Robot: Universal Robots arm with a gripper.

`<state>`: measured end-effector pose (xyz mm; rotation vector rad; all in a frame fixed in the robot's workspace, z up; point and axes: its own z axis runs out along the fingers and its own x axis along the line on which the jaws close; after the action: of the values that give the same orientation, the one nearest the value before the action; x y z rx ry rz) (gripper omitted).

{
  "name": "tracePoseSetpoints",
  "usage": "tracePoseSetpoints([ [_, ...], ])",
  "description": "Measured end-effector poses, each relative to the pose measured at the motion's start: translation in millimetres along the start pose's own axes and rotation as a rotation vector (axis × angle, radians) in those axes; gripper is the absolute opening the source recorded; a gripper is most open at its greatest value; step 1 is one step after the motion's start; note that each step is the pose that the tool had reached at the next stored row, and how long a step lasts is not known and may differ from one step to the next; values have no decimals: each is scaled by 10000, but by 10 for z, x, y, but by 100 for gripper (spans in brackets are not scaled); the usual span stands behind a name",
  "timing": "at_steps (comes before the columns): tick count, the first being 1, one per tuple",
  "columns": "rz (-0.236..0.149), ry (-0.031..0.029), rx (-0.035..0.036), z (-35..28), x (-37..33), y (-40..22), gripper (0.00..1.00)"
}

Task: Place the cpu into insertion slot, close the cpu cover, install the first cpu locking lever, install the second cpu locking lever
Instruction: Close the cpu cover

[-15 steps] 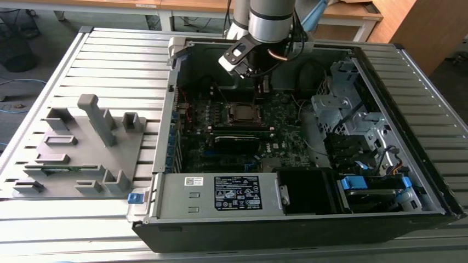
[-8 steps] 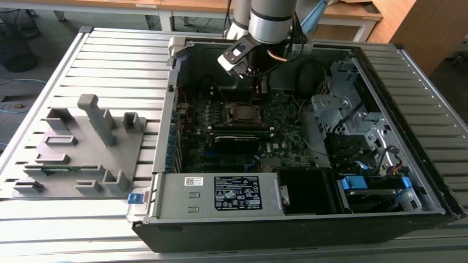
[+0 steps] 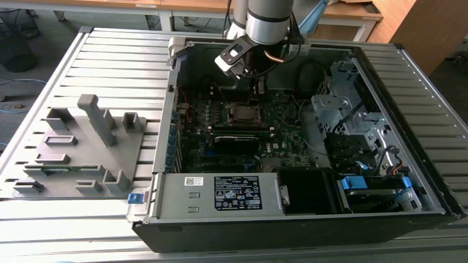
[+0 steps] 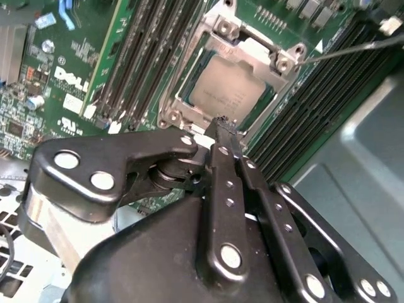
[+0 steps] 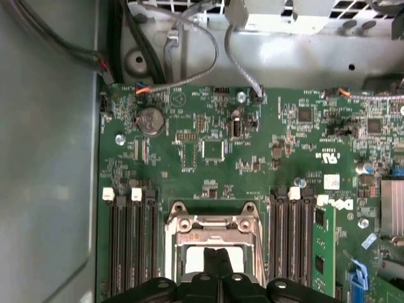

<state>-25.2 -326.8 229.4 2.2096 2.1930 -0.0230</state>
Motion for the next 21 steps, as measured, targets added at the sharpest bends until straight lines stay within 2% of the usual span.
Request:
tracePoseSetpoints([
  [3,0,1,-5,15,1,-58,10],
  [6,1,1,-5,39,0,-89,10],
  [12,1,1,-5,67,-7,-122,10],
  [21,0,0,-5,71,-7,-126,10],
])
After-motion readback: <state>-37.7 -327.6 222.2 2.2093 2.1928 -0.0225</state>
